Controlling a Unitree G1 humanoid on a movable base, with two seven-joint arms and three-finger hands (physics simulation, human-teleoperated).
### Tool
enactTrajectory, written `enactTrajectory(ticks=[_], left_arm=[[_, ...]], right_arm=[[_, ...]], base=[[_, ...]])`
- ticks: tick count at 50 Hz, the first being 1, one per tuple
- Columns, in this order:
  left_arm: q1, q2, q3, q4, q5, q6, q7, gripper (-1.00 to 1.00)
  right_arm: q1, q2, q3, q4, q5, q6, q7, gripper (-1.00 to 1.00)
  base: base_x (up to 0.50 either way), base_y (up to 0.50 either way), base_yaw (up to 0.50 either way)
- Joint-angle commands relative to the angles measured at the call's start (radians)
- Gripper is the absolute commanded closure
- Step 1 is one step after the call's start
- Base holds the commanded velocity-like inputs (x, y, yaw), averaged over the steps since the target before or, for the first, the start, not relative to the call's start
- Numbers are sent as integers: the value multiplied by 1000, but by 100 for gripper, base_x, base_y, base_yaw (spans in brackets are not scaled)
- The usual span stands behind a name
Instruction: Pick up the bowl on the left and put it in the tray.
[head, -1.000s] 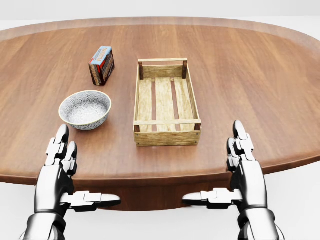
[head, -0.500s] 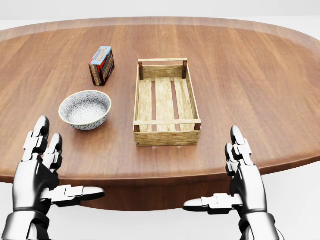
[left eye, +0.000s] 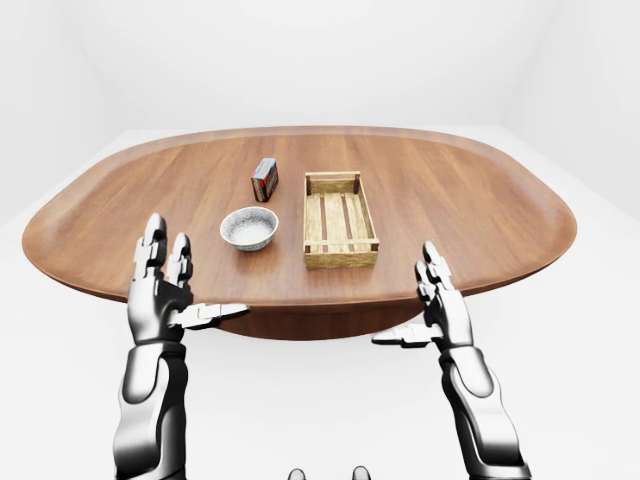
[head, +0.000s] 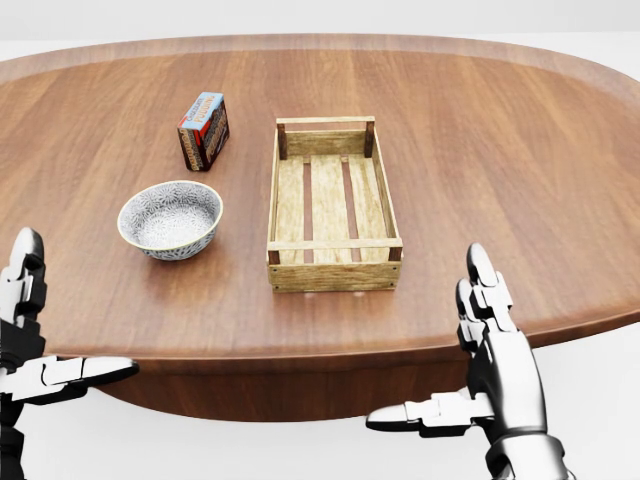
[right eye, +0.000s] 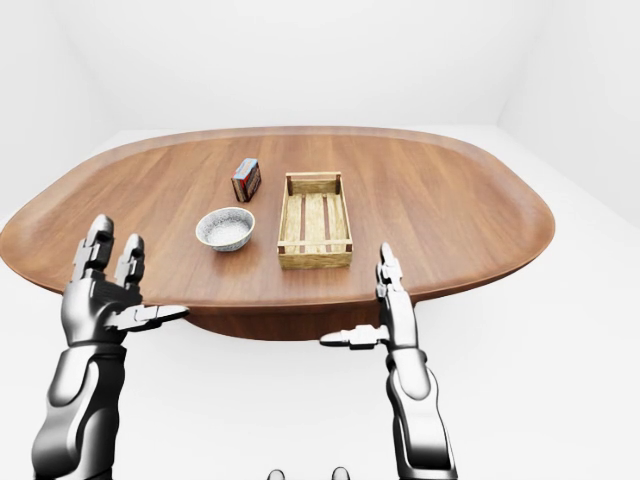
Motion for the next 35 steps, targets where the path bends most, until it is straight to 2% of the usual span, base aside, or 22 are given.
enactTrajectory(ticks=[1, 16, 28, 35], left_arm=[[34, -20, -28, 8, 25, 0, 0, -100], [42, -21, -21, -13, 22, 0, -1, -100], [46, -24, -20, -25, 21, 0, -2, -100], [48, -24, -18, -35, 18, 0, -2, -100]], right_arm=[[67, 8, 22, -184, -5, 0, 10, -100], [156, 12, 54, -444, -25, 0, 22, -100], [160, 13, 37, -460, -31, 0, 27, -100], [159, 15, 38, -457, -40, 0, 31, -100]], base=[[0, 0, 0], [0, 0, 0], [0, 0, 0], [0, 45, 0]])
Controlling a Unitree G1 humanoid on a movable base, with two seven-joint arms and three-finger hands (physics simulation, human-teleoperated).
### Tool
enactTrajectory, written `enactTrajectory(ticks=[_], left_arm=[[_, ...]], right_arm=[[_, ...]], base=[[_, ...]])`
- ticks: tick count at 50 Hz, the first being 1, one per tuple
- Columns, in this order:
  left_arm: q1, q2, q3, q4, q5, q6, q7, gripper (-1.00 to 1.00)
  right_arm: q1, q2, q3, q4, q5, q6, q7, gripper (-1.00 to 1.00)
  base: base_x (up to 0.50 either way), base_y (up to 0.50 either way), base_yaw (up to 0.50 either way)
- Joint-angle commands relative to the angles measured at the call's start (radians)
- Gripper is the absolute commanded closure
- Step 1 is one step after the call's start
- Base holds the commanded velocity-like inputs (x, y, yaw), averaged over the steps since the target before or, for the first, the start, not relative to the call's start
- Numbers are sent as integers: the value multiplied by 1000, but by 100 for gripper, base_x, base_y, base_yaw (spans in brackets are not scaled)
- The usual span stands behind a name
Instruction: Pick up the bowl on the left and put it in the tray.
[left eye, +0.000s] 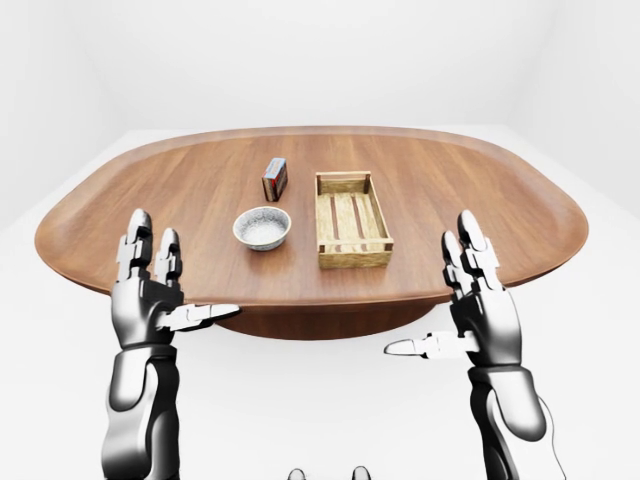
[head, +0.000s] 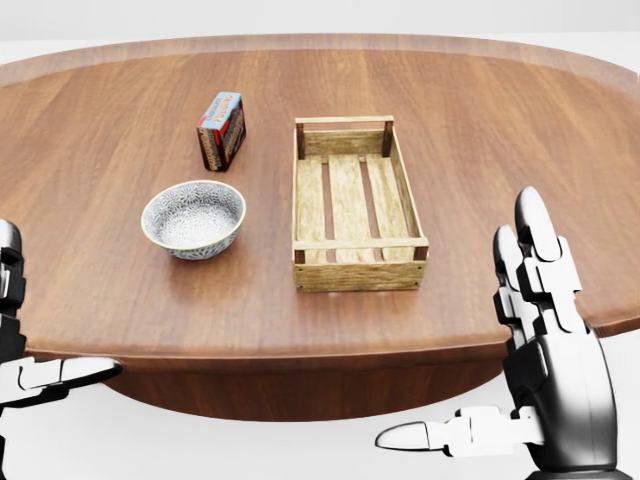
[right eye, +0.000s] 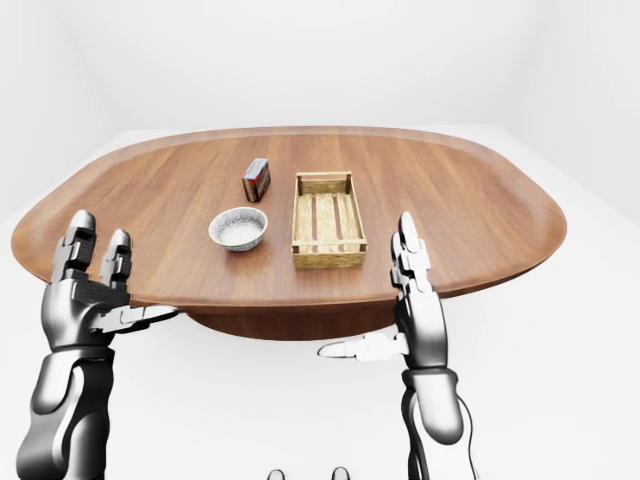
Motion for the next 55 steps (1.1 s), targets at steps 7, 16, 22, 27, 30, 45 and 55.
enactTrajectory(ticks=[7, 16, 22, 27, 30, 45, 55], left_arm=[[40, -26, -49, 7, 44, 0, 5, -100], [39, -27, -49, 14, 45, 0, 2, -100], [41, -29, -54, 19, 51, 0, -2, -100], [42, -29, -54, 17, 52, 0, -1, -100], [43, -29, -54, 13, 51, 0, -2, -100], [44, -32, -59, 15, 63, 0, -1, -100], [46, -32, -57, 7, 58, 0, -2, -100]], right_arm=[[7, 8, 5, -5, 4, 0, 10, -100], [3, 9, 6, 0, 7, 0, 8, -100], [6, 10, 5, 13, 14, 0, 7, -100], [10, 10, 5, 10, 15, 0, 5, -100], [7, 10, 4, 14, 17, 0, 4, -100], [-7, 16, -23, 43, 22, 0, -20, -100], [-4, 17, -22, 38, 49, 0, -21, -100]], base=[[0, 50, 0], [0, 50, 0], [0, 50, 0], [0, 50, 0], [0, 50, 0], [0, 22, 0], [-3, 0, -33]])
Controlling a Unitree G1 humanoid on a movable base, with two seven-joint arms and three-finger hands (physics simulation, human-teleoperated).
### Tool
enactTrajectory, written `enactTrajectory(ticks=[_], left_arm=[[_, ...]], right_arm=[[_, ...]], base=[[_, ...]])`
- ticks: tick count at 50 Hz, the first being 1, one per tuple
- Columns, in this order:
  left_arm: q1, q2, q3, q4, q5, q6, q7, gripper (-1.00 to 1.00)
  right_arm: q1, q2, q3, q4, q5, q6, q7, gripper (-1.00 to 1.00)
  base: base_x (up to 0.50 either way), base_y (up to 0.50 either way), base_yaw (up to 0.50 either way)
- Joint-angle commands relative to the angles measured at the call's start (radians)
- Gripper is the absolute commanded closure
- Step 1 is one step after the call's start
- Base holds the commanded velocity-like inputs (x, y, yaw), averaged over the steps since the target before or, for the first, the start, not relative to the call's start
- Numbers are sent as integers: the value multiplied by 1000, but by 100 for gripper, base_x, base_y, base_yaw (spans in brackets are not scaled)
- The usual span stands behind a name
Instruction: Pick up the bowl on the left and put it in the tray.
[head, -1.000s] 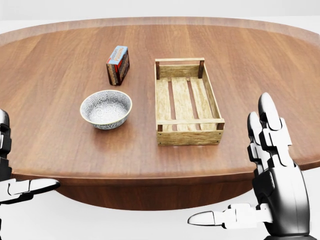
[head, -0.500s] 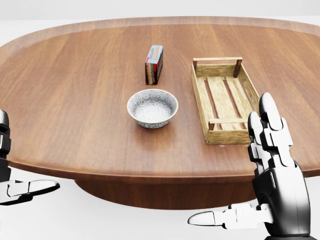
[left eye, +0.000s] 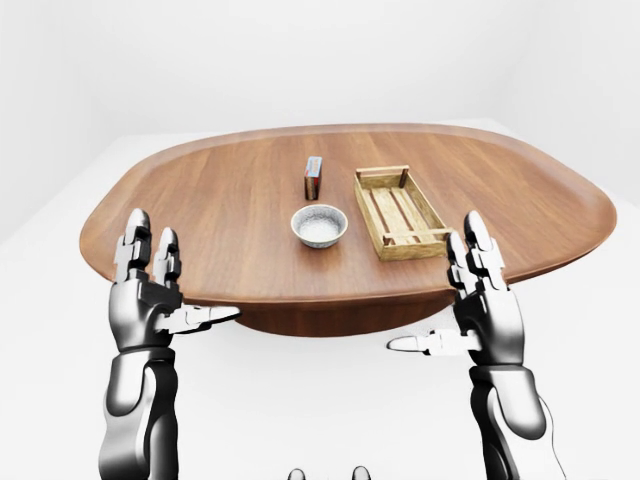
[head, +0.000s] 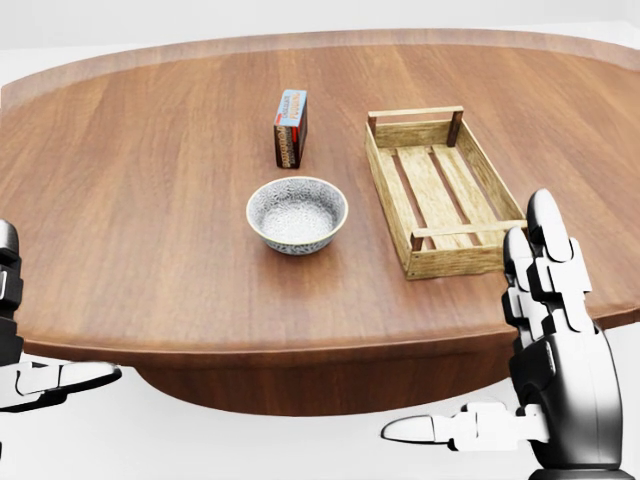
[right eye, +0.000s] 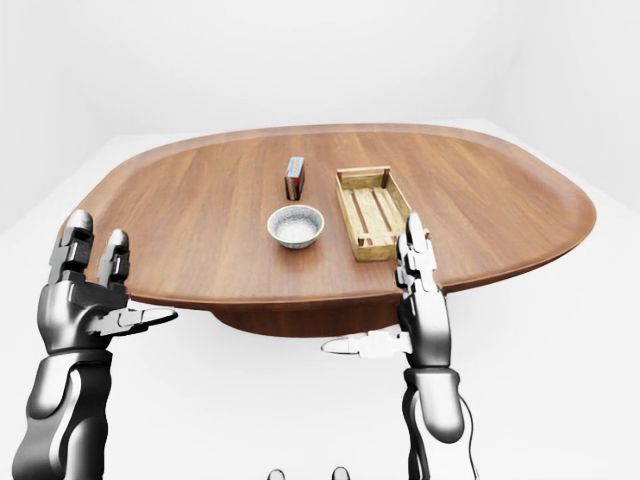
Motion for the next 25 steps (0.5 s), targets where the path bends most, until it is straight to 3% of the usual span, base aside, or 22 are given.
enactTrajectory(ticks=[1, 11, 18, 25], left_arm=[[30, -28, -58, 36, 52, 0, 5, -100], [26, -27, -60, 49, 54, 0, 5, -100], [27, -26, -58, 47, 52, 0, 4, -100], [26, -25, -54, 42, 47, 0, 5, -100]], right_arm=[[-2, 4, -9, 29, 41, 0, -4, -100], [-7, 2, 3, 46, 21, 0, -18, -100], [12, -5, 29, 28, 17, 0, 7, -100], [18, -14, 42, 26, -4, 0, 30, -100]], base=[[-7, 1, -50], [-8, 1, -50], [5, -1, 0], [45, -10, 0]])
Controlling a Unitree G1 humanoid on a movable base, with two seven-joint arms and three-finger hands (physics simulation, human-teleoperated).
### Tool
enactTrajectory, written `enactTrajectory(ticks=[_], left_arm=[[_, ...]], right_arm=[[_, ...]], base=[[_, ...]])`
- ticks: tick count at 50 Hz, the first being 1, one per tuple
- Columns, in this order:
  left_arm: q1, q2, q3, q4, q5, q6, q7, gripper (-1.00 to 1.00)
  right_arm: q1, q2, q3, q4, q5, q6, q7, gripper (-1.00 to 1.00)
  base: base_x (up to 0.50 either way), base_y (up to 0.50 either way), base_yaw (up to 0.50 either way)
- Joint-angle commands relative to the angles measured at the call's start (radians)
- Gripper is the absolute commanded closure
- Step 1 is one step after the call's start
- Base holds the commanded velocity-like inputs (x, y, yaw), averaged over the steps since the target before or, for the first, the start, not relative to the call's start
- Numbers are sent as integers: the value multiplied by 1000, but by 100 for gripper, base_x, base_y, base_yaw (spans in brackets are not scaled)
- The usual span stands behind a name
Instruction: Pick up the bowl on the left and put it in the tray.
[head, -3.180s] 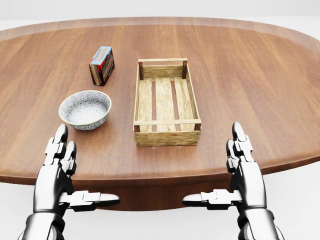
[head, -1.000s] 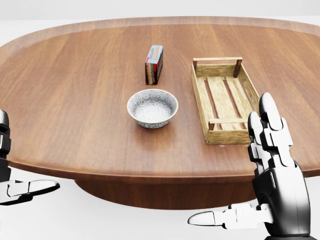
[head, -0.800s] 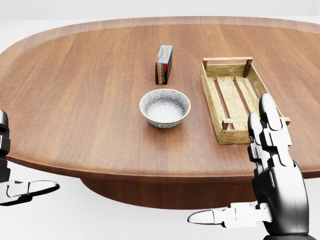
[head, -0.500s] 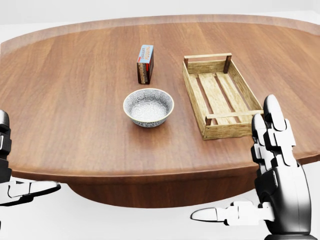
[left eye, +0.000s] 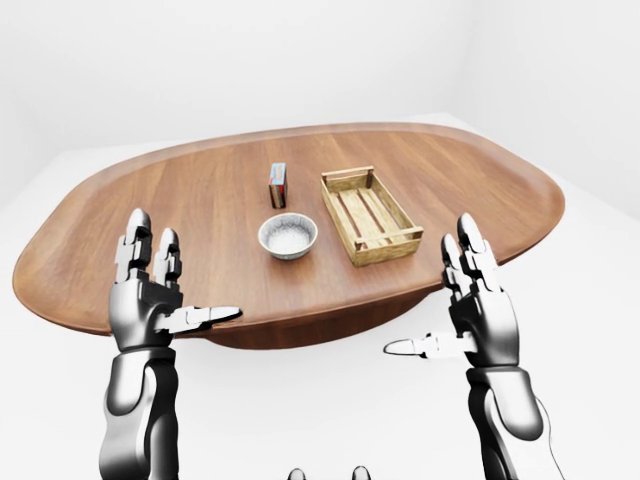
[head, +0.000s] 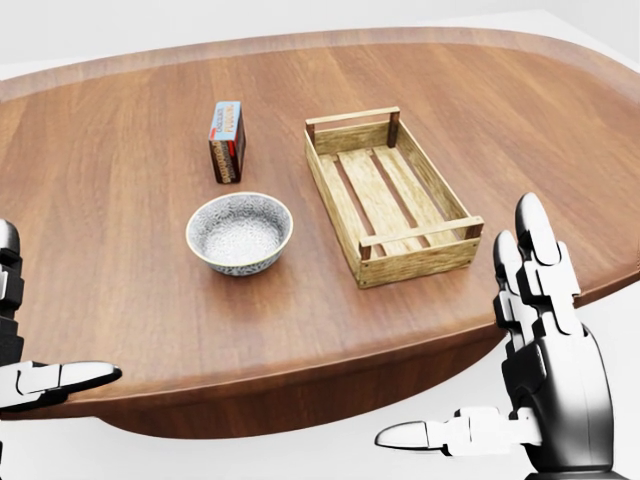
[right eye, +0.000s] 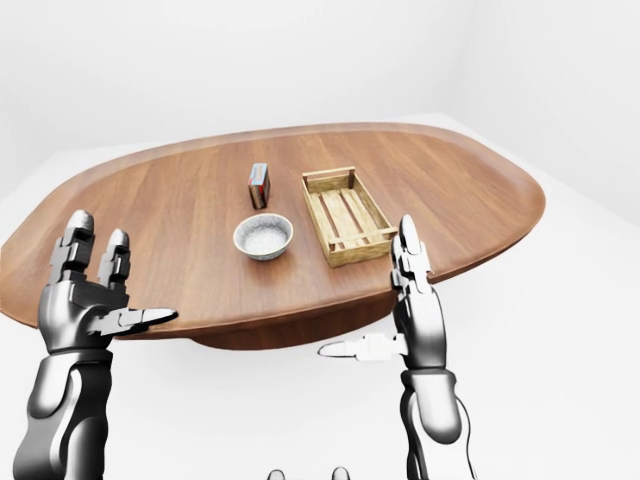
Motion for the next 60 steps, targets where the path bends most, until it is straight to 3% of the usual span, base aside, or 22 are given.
enactTrajectory(ticks=[1, 60], left_arm=[[28, -25, -54, 36, 48, 0, 5, -100], [32, -27, -47, 16, 34, 0, 3, -100]], right_arm=[[9, -6, 25, 24, -3, 0, 28, -100], [9, -5, 61, 34, -10, 0, 17, -100]], base=[[49, -11, 0], [47, -8, 0]])
